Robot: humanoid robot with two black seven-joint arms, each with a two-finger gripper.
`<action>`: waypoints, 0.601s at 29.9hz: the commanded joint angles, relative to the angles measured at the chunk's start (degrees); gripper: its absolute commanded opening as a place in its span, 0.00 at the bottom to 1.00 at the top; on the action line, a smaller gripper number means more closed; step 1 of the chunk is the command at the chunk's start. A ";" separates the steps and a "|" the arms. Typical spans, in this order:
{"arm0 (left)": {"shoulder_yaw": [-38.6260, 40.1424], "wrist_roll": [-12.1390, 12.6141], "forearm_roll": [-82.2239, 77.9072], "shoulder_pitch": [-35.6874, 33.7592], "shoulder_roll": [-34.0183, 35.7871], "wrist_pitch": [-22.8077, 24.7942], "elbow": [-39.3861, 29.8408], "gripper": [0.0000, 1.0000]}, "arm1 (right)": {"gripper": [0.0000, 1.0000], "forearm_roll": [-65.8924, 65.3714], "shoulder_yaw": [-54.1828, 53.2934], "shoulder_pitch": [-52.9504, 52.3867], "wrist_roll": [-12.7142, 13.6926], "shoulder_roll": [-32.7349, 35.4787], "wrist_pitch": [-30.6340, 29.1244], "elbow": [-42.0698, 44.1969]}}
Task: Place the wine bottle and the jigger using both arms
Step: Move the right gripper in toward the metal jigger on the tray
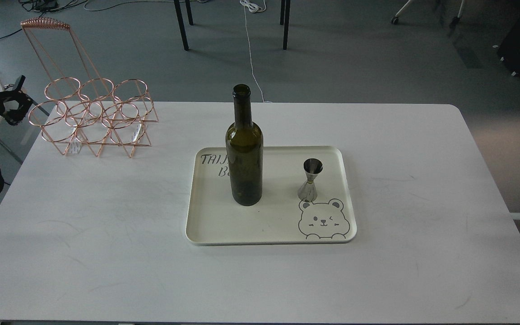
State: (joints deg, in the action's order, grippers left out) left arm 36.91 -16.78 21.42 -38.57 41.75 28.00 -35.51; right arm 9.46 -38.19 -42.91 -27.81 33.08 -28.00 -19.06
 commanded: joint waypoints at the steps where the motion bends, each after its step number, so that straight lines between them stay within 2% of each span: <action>1: -0.08 -0.27 -0.06 -0.01 0.09 0.00 -0.08 0.98 | 0.99 0.04 -0.13 -0.59 -0.05 -1.17 0.00 -0.28; 9: 0.01 -0.10 0.11 -0.10 0.44 -0.41 -0.17 0.98 | 0.99 -0.32 0.22 -0.33 -0.05 -0.92 0.00 -5.10; 13: 0.10 0.25 0.11 -0.10 0.53 0.00 -0.08 0.98 | 0.99 -1.10 0.66 0.02 -0.14 1.62 0.00 -11.60; 16: 0.10 0.34 0.02 -0.10 0.53 0.00 -0.26 0.98 | 0.99 -4.69 3.55 0.11 -0.19 5.75 0.00 -19.84; 18: 0.18 0.34 0.02 -0.10 0.35 0.00 -0.26 0.98 | 0.99 -7.77 4.61 0.20 -0.19 8.13 3.20 -25.40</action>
State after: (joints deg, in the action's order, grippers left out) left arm 37.00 -16.46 21.49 -38.69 42.30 27.98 -35.71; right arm 5.48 -35.35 -42.85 -28.00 37.95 -27.59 -37.09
